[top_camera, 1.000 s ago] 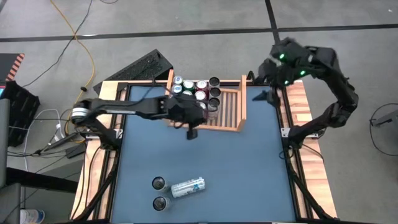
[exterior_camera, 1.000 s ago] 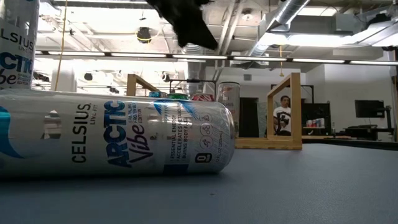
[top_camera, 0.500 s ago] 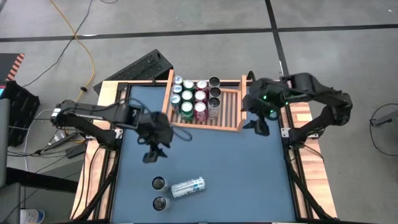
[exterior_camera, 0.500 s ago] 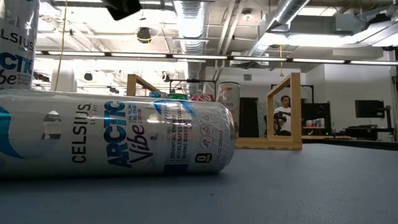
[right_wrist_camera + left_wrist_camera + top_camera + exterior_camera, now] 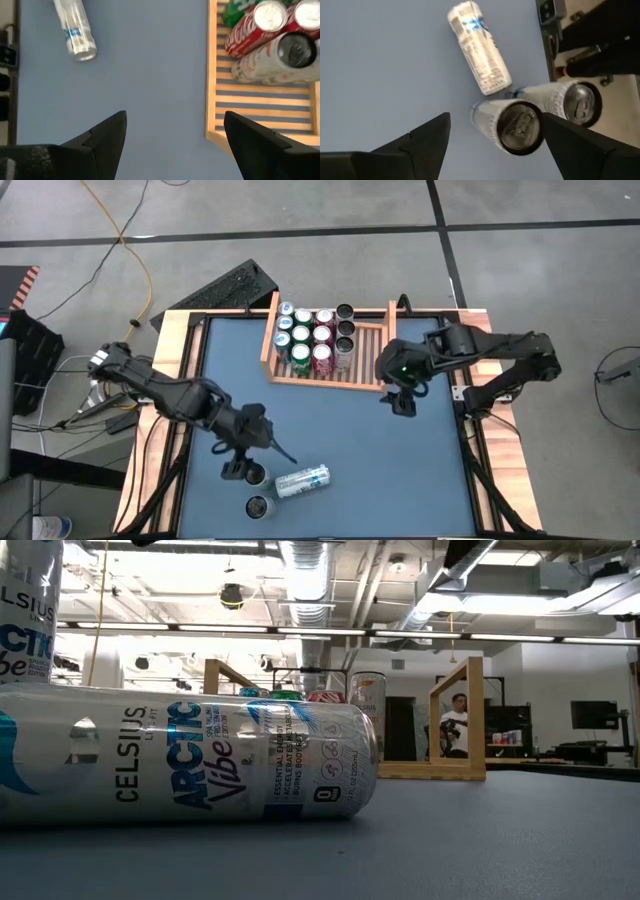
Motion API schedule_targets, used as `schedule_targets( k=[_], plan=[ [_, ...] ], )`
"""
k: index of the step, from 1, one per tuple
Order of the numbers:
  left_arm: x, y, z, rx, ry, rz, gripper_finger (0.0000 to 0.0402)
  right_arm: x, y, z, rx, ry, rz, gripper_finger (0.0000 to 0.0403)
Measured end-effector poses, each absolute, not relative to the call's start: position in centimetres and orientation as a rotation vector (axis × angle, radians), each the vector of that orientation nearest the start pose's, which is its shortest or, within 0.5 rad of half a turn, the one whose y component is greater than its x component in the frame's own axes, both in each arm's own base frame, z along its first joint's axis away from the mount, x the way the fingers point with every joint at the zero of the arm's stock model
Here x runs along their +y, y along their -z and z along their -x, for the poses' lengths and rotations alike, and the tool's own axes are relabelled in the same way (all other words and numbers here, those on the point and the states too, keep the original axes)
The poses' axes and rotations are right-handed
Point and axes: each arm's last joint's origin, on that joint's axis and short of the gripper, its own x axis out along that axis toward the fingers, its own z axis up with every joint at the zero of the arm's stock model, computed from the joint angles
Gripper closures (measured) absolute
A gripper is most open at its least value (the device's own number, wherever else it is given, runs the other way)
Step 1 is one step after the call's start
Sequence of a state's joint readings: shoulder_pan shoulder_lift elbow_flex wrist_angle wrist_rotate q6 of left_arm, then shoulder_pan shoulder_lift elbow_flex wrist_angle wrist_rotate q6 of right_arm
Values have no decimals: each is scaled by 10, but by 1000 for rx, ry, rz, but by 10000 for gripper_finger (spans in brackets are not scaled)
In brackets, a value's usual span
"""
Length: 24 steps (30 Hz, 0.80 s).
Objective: Place canned beverage on shelf
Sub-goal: Put the light yellow soda can on the shelf, then put the light blue soda can on the shelf
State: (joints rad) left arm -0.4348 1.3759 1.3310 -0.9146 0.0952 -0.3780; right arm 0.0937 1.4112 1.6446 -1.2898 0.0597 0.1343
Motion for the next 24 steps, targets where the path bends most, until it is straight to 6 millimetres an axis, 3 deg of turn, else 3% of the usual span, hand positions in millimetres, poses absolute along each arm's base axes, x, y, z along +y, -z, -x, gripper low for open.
schedule_targets(
  k=[6,11,20,24],
  plan=[
    [-134,-334,-239,1006,397,118,104,23,-380,-254,1076,40,-36,82],
    [-151,-332,-235,940,481,-106,104,23,-380,-255,1063,37,-35,82],
    [-174,-292,-255,1050,503,-289,104,23,-380,-256,1053,37,-37,82],
    [-175,-286,-258,1064,496,-315,104,23,-380,-256,1053,41,-45,82]
  ],
)
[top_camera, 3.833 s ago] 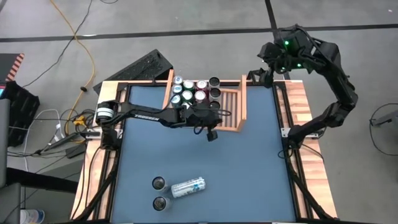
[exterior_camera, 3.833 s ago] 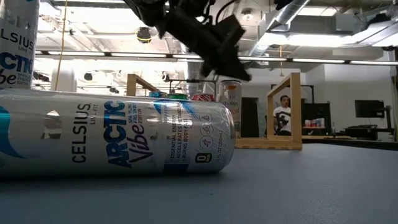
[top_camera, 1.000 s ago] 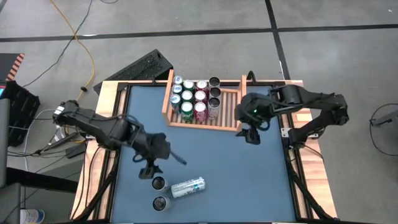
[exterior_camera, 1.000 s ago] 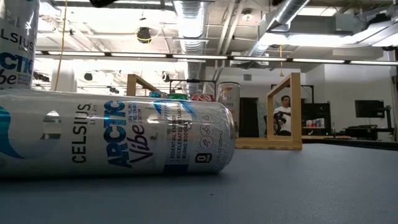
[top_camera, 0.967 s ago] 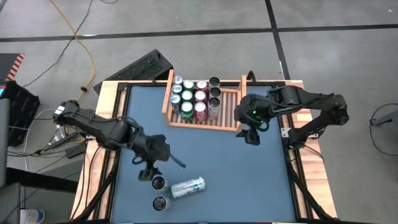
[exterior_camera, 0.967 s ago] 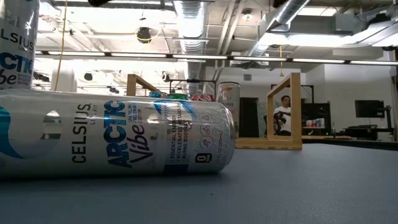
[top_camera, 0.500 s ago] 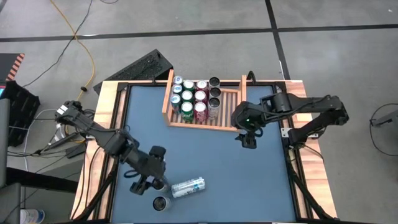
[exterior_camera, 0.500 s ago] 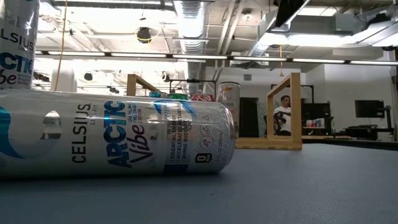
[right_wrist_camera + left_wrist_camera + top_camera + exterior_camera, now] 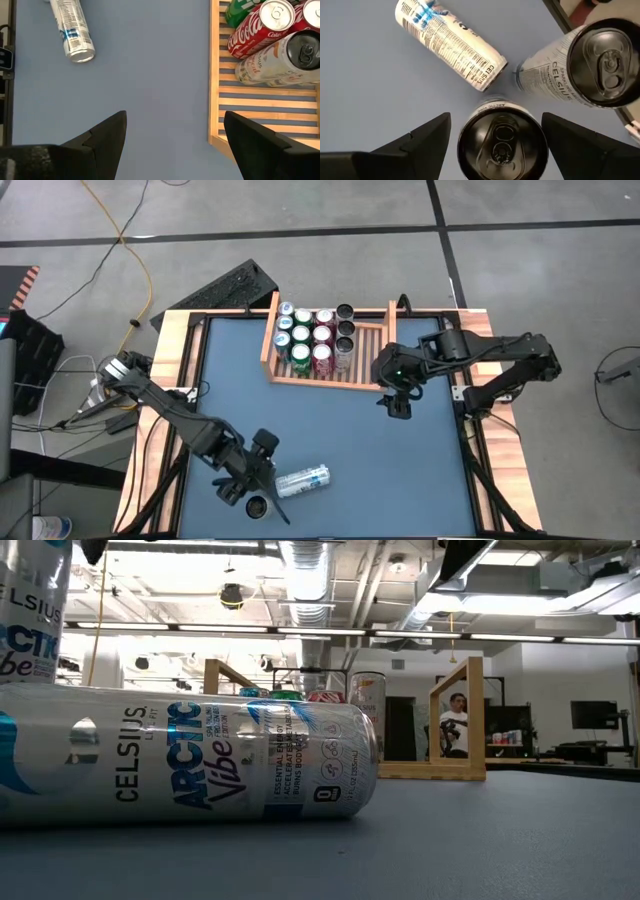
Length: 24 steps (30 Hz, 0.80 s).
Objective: Place canned beverage on shelf
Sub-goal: Put the light blue soda can on the shelf
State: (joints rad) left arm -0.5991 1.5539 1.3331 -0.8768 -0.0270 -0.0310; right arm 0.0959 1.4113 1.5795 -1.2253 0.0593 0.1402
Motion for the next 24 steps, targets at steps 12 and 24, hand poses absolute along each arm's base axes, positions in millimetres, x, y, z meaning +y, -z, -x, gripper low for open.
schedule_targets(
  k=[12,24],
  plan=[
    [-179,-277,-258,1102,587,-327,104,25,-380,-256,1055,31,-43,82],
    [-174,-259,-253,1150,581,-389,162,25,-378,-252,1100,26,-25,82]
  ],
)
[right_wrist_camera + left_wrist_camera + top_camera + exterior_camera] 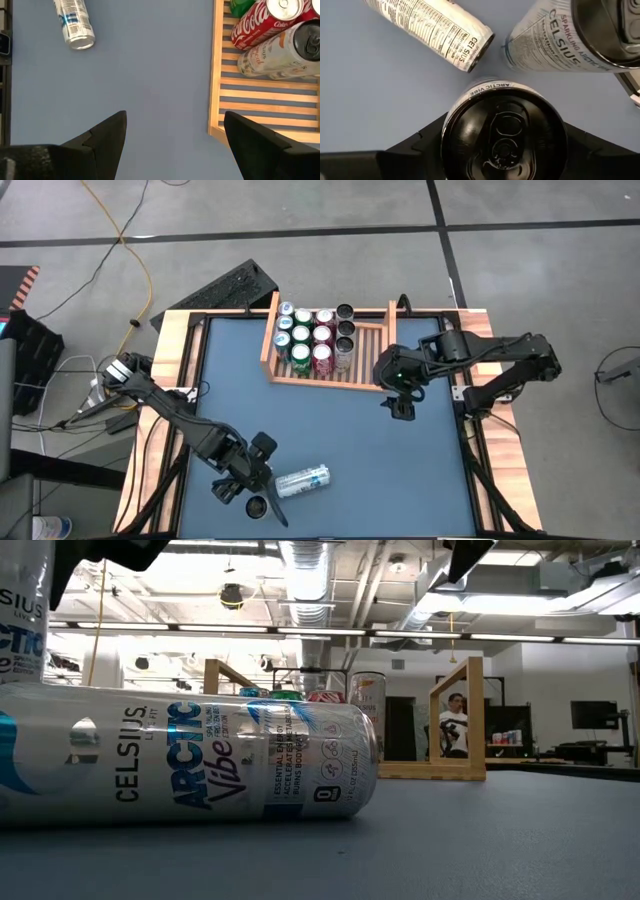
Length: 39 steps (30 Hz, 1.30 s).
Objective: Place canned beverage on shelf
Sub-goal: Put the light blue soda can on the shelf
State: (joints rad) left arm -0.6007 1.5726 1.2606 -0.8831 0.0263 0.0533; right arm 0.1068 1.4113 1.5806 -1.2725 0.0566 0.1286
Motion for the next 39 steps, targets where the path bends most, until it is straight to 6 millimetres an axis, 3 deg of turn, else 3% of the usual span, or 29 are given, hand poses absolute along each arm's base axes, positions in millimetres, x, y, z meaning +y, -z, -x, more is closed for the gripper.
schedule_targets(
  k=[6,14,18,29,34,39],
  plan=[
    [-163,-263,-262,1130,530,-412,162,24,-385,-243,1074,12,-9,82],
    [-130,-284,-287,1053,501,-456,162,14,-402,-220,993,64,-3,82],
    [-104,-299,-302,975,475,-560,162,5,-411,-207,950,119,-10,82],
    [-10,-344,-338,747,247,-707,162,-22,-424,-177,887,289,-11,82],
    [16,-357,-352,642,198,-727,162,-32,-426,-172,883,326,-1,82],
    [25,-348,-381,677,252,-785,162,-39,-427,-169,880,368,-20,82]
  ],
)
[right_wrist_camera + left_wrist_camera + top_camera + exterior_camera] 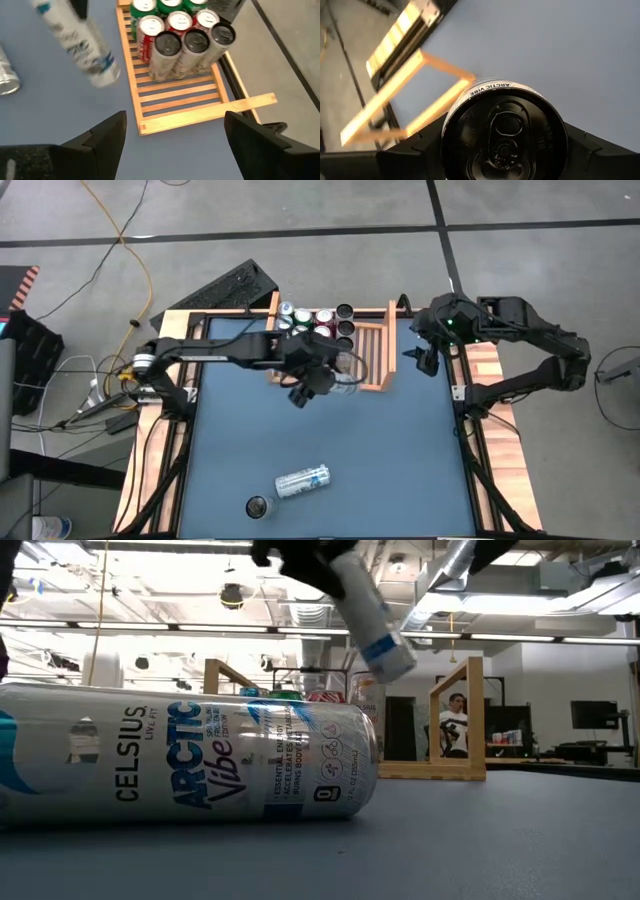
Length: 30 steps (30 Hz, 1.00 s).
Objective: Place canned beverage on shelf
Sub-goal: Put the light blue soda can on the shelf
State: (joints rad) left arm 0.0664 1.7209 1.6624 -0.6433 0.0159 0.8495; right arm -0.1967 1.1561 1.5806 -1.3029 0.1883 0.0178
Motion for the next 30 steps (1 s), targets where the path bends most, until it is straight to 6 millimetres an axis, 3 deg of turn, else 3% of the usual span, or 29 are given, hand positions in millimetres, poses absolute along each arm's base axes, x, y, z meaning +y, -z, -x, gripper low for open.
schedule_targets(
  k=[6,12,19,23,30],
  plan=[
    [43,-345,-419,696,269,-820,162,-41,-427,-168,872,391,-59,82],
    [74,-348,-436,743,276,-868,162,-42,-427,-169,871,402,-70,82],
    [86,-322,-458,781,378,-1007,162,-42,-426,-170,867,410,-89,82],
    [87,-317,-461,785,417,-1068,162,-42,-426,-171,865,417,-102,82],
    [89,-285,-464,878,536,-1097,162,-42,-426,-171,864,418,-102,82]
  ],
)
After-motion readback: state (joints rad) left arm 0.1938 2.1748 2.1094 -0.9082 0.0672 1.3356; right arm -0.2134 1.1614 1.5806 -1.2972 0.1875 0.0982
